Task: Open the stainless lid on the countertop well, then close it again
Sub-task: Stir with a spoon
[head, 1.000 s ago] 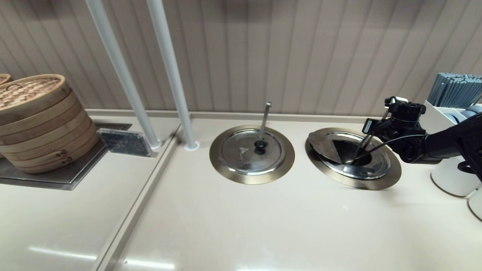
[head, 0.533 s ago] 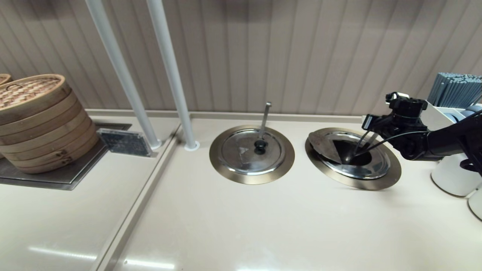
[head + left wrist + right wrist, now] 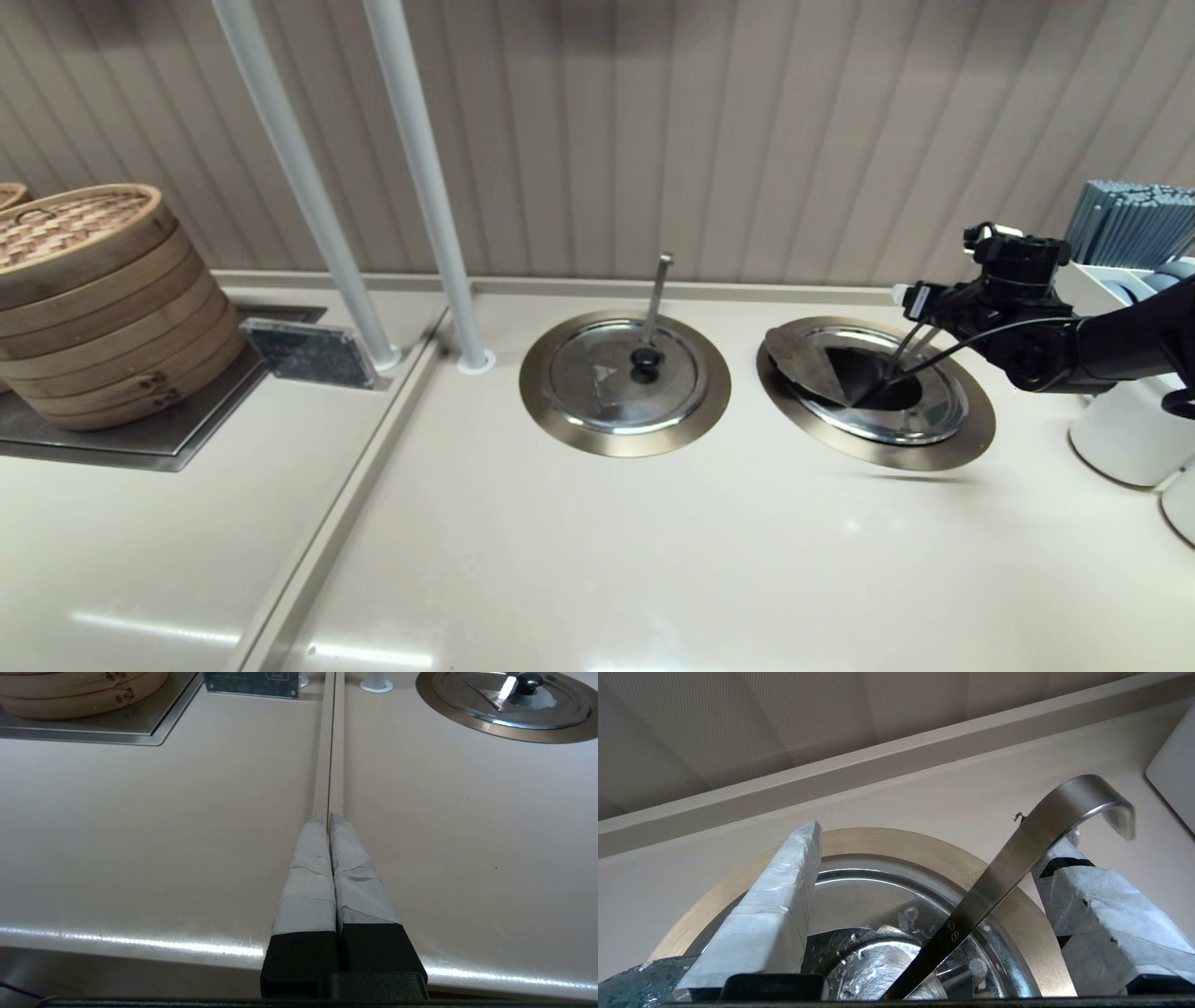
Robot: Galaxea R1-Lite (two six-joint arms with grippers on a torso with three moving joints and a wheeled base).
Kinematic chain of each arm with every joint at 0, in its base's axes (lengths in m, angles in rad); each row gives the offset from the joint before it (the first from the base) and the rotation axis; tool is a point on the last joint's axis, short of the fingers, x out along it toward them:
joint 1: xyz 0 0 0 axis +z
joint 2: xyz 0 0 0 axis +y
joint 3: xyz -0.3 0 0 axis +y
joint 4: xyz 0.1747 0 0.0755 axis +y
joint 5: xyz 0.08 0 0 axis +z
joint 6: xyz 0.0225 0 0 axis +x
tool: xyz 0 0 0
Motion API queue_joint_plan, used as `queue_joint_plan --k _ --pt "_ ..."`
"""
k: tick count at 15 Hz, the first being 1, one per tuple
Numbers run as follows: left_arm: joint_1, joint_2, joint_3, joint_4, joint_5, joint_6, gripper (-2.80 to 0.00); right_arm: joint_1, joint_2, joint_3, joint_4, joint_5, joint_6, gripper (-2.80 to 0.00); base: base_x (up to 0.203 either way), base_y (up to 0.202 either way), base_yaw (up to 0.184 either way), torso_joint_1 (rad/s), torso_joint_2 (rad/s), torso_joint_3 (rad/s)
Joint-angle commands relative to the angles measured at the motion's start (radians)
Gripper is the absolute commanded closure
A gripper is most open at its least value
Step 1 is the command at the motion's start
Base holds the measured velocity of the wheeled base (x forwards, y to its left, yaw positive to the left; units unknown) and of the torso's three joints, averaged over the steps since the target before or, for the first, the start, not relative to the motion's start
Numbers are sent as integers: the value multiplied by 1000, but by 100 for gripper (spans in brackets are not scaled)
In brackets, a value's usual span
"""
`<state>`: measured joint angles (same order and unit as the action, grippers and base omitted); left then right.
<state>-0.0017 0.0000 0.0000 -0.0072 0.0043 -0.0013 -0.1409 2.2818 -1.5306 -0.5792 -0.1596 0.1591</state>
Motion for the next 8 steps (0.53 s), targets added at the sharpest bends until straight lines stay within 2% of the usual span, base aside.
queue_joint_plan --k 1,4,8 --pt "0 0 0 0 0 0 0 1 -14 1 -4 0 1 -280 0 0 0 0 0 0" --pt "0 0 0 0 0 0 0 1 33 -59 -8 -1 11 -280 0 0 0 0 0 0" --pt "0 0 0 0 0 0 0 18 38 -66 -10 -3 36 -280 0 0 0 0 0 0"
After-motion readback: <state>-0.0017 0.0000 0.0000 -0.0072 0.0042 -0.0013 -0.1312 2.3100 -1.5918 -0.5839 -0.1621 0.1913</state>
